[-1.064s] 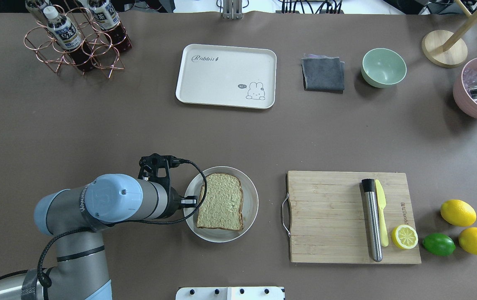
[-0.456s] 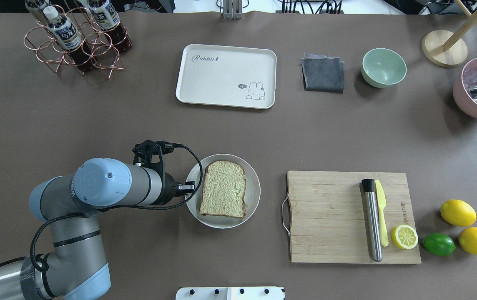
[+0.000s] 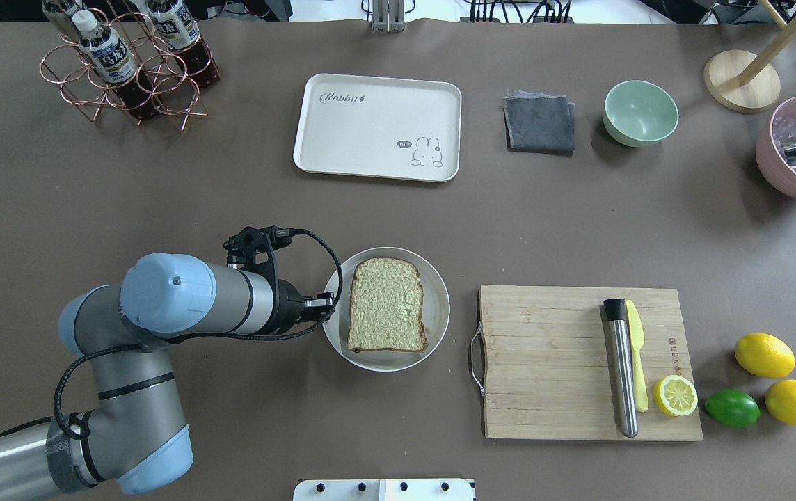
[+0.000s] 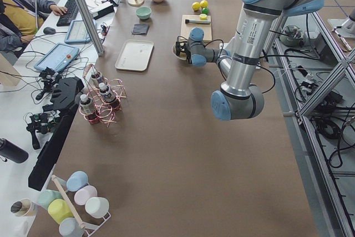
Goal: Make sandwich and place on tray
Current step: 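Grip the white plate rim with the left gripper, then slide the plate with the left gripper onto the white tray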
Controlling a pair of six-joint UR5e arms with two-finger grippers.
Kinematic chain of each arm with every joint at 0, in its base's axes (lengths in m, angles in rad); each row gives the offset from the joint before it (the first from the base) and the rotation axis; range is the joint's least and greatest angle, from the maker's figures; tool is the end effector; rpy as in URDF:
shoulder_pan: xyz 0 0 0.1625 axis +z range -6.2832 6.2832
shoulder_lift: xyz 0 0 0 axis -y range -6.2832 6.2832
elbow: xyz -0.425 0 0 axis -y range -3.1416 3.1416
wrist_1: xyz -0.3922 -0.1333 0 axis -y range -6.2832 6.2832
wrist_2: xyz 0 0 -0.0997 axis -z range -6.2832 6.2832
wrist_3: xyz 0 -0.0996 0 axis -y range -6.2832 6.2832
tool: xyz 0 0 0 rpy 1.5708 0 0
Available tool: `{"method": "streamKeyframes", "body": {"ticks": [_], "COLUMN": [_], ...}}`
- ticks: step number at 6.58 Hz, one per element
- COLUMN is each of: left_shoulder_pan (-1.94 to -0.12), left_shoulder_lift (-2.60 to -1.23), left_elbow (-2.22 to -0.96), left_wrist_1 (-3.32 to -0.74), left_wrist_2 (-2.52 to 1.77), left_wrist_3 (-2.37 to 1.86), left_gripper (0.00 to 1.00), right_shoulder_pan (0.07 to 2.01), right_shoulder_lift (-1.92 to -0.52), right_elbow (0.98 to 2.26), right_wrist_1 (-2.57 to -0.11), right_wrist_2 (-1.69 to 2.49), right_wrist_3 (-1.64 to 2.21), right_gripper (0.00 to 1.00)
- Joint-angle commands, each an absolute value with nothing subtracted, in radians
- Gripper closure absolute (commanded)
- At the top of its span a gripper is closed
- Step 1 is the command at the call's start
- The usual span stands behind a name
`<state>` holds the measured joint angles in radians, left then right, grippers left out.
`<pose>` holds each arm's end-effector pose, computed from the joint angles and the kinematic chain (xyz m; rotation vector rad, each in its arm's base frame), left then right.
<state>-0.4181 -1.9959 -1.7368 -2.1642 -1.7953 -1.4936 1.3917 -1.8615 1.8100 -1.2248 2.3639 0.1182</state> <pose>0.5292 -0.3567 0.2753 0.0976 1.1923 -0.1664 -0.0073 -0.3905 0.6278 0.1593 -0.8205 -0.1741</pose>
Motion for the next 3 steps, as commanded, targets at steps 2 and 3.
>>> {"method": "streamKeyframes", "body": {"ticks": [2,3], "left_shoulder_pan": [-0.591,-0.630], "left_shoulder_lift": [-2.113,-2.156], "left_elbow": [-1.607,-1.542], "left_wrist_1": [-2.169,-2.171], "left_wrist_2": [-1.957,-1.966], "left_wrist_3": [-1.480,-1.430], "left_gripper": [1.00,1.00], "right_shoulder_pan": [1.397,1.405], "right_shoulder_lift": [-1.856,-1.858], "right_elbow": [1.812,1.813], "right_wrist_1": [-1.224,-1.223], "right_wrist_2": [2.378,2.390], "right_wrist_3": [0.120,0.118], "right_gripper": [0.01,0.01]}}
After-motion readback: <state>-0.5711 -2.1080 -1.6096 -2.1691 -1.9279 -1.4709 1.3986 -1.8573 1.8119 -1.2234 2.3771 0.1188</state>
